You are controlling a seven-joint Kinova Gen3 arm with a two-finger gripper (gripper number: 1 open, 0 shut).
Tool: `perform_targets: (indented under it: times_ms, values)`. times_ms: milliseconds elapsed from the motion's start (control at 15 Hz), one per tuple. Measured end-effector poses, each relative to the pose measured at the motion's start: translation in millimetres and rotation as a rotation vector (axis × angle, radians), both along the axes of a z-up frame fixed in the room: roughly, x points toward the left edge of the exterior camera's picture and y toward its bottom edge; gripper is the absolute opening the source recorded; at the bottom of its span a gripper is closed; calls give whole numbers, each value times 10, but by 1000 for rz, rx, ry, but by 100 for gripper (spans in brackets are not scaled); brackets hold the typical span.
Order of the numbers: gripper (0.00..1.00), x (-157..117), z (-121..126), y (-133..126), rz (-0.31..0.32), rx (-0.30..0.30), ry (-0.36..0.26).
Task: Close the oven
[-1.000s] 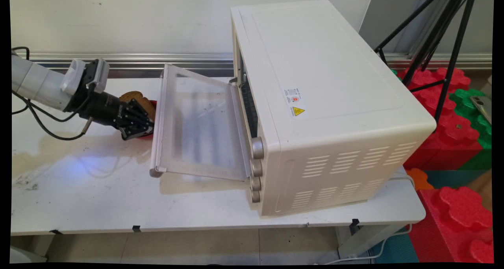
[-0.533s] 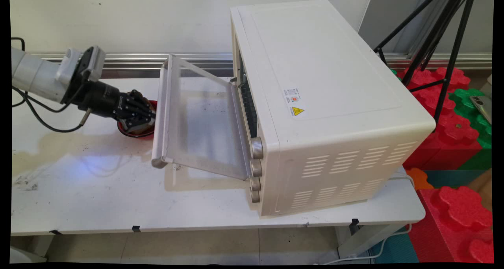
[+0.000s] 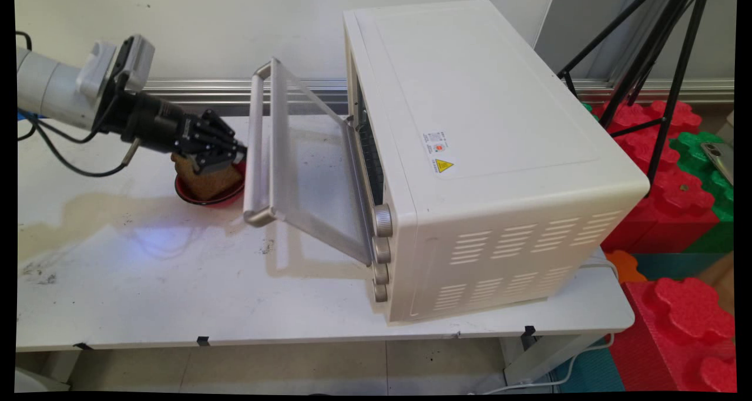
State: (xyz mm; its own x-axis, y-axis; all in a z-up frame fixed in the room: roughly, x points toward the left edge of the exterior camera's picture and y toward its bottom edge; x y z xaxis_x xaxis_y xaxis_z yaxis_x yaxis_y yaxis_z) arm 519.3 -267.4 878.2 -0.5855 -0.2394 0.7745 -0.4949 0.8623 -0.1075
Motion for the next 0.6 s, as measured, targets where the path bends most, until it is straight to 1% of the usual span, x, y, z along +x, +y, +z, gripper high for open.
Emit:
perform_targets:
  times_ms: [333, 600]
  values:
    - [0, -197, 173, -176, -16, -50, 33]
    - [0, -364, 226, -344, -29, -77, 44]
